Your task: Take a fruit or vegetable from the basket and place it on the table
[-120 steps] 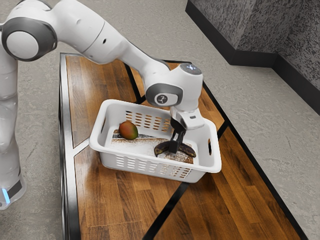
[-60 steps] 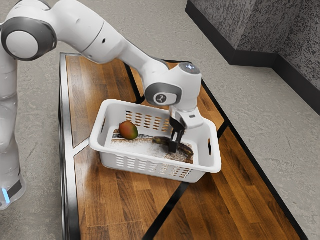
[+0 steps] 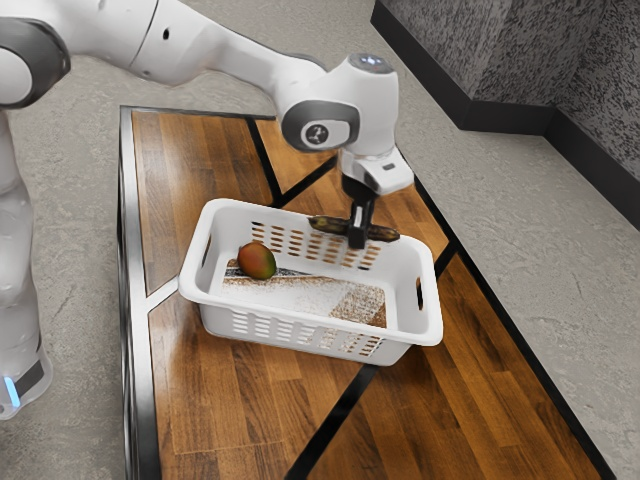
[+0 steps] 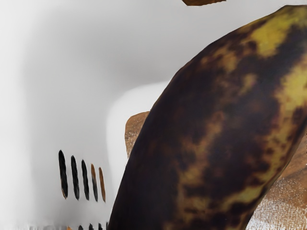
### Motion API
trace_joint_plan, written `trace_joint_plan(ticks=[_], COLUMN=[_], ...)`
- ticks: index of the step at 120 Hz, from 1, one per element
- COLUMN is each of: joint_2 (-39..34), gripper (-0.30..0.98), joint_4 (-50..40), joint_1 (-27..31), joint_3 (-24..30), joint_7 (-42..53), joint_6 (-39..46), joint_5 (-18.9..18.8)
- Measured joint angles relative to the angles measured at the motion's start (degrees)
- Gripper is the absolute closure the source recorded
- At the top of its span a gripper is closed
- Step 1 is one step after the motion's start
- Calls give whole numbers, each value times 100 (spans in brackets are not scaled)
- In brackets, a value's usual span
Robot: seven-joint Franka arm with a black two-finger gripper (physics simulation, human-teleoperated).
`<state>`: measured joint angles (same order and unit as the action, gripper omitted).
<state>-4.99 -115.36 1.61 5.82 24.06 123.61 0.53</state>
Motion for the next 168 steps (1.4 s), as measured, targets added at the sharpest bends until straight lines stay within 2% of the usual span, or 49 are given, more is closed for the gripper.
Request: trace_joint_plan(ticks=[17,53,71,98,130,138,152,168], joint_2=[-180,-297,-295,-77,411,416,415,412], gripper=[61,60,60,60,60,51,23,9], joint_4=[415,847,874,1014,998,999,1010,1013], joint_1=[98,1447,1747,1962,1959,1962,1981,2000], joint_3=[-265,-363,-363,-363,-366,-365,-358,-363], joint_7=[-49,-252,-337,-472,-586,-608,-630,-656], joint_6=[-466,-1519,-1761,-1616,-1182,-1144,-1145,-1149], joint_5=[-13,-297,-338,-479,-513,-502,-421,-393])
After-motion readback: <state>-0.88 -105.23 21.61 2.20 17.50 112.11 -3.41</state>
